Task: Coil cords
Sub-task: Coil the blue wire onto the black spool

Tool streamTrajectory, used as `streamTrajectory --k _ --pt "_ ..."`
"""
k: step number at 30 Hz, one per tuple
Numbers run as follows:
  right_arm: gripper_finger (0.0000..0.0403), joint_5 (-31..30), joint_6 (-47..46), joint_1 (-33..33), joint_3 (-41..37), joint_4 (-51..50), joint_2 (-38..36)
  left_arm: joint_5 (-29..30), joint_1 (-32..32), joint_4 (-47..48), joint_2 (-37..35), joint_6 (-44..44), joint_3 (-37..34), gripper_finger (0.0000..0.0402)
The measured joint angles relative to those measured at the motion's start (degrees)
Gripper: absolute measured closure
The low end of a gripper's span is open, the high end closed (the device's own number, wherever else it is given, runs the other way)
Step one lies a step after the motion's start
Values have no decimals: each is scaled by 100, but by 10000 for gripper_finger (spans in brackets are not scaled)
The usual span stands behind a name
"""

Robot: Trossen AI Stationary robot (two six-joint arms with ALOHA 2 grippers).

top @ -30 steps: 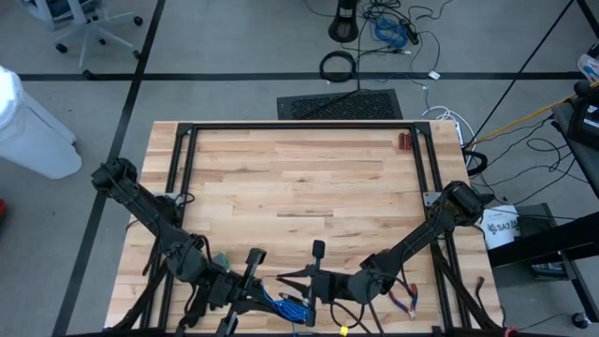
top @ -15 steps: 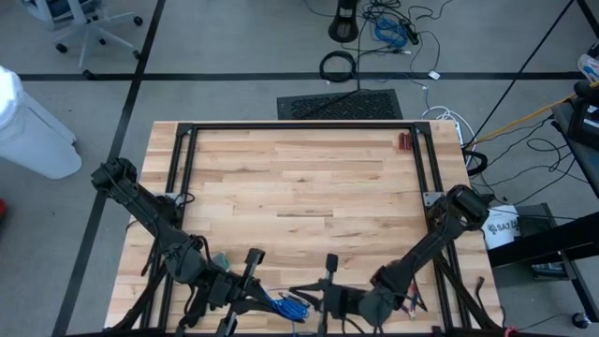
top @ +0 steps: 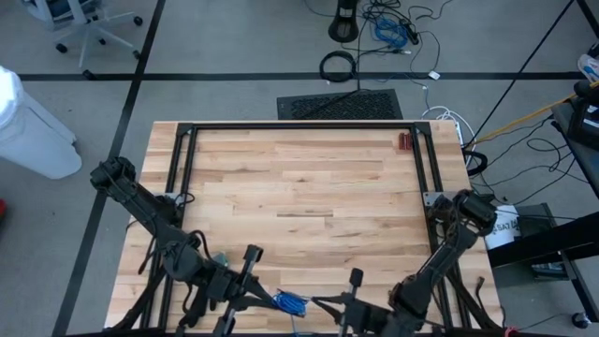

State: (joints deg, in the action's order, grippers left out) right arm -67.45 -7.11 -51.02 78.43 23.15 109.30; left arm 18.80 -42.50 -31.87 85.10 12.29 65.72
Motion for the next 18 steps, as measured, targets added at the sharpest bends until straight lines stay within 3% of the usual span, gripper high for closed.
streamTrajectory --k 8,18 --pt "403 -616 -179 -375 0 -34 0 167 -7 278 -77 -143 0 401" --pt "403 -909 -423 -736 0 -48 0 273 -67 337 -165 -146 -1 401"
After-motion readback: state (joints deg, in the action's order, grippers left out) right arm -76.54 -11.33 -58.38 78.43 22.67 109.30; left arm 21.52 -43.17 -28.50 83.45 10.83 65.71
